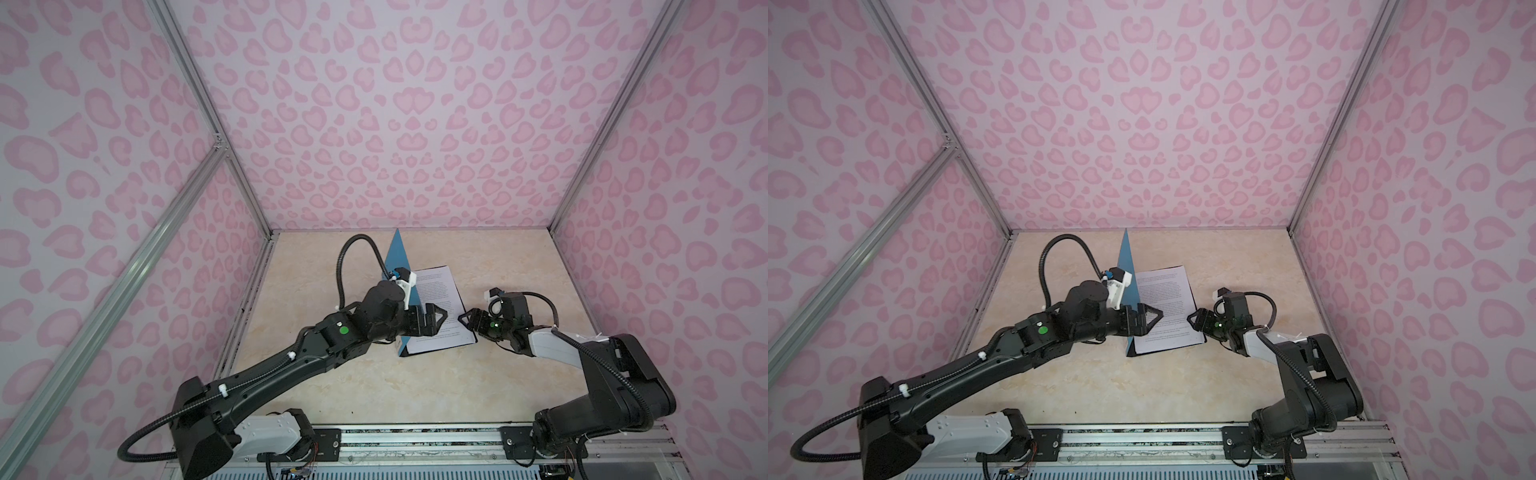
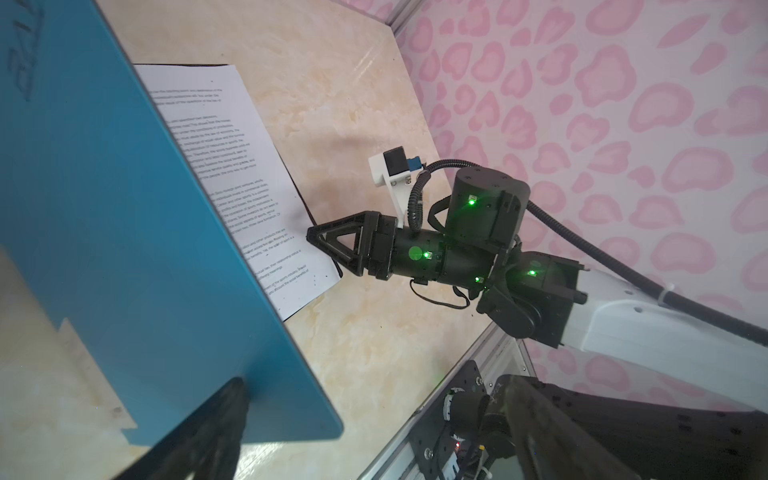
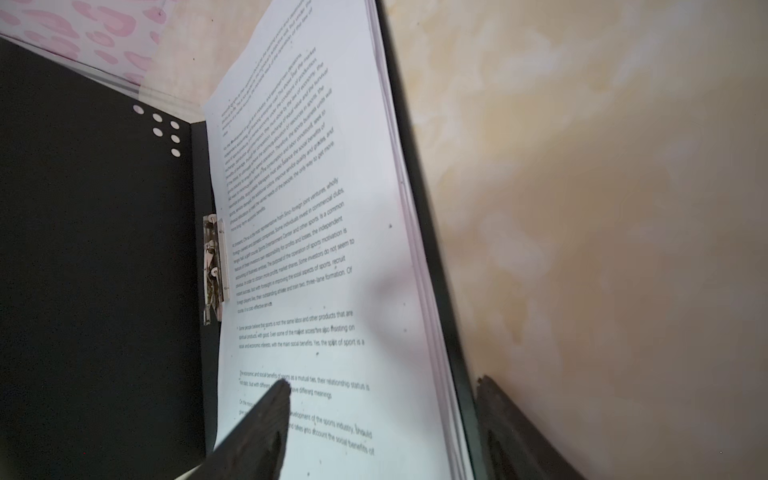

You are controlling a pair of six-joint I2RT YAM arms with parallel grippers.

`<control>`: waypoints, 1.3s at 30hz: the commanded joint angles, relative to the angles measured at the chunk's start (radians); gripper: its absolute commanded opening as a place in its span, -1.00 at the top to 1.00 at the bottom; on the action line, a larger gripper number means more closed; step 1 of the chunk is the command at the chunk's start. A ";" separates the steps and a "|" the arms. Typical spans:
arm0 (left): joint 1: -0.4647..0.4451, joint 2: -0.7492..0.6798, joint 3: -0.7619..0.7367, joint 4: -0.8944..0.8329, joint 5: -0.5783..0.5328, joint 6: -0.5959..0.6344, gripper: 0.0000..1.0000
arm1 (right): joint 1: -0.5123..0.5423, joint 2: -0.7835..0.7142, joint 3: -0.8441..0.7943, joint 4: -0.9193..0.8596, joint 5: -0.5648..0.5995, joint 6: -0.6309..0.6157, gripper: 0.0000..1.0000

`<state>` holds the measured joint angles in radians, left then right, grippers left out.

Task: Put the files into the folder
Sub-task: 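Lift the black folder cover with the left gripper and fold it over the sheets, then release the closed blue folder and raise the left gripper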

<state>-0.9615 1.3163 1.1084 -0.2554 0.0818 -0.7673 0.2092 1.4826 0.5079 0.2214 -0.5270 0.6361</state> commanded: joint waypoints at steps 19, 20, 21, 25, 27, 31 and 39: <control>-0.044 0.016 -0.013 0.141 -0.122 0.151 -0.94 | -0.124 -0.295 -0.097 -0.118 0.121 -0.032 -0.52; -0.022 -0.041 -0.082 0.144 -0.135 0.159 -0.94 | -0.123 -0.279 -0.095 -0.102 0.100 -0.029 -0.52; 0.000 -0.099 -0.140 0.141 -0.148 0.160 -0.94 | -0.113 -0.262 -0.095 -0.088 0.095 -0.027 -0.53; 0.104 -0.352 -0.371 0.114 -0.193 0.148 -0.94 | -0.075 -0.168 -0.074 -0.061 0.084 -0.021 -0.54; 0.146 -0.468 -0.457 0.096 -0.226 0.136 -0.94 | -0.055 -0.125 -0.066 -0.040 0.072 -0.009 -0.57; 0.211 -0.615 -0.568 0.069 -0.308 0.111 -0.94 | 0.009 -0.083 -0.055 -0.026 0.082 0.019 -0.57; 0.293 -0.628 -0.641 0.087 -0.568 0.092 -0.94 | 0.076 -0.145 -0.084 0.038 0.044 0.082 -0.95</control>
<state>-0.6773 0.6819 0.4858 -0.1932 -0.3237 -0.6628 0.2810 1.3567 0.4271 0.2180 -0.4553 0.6983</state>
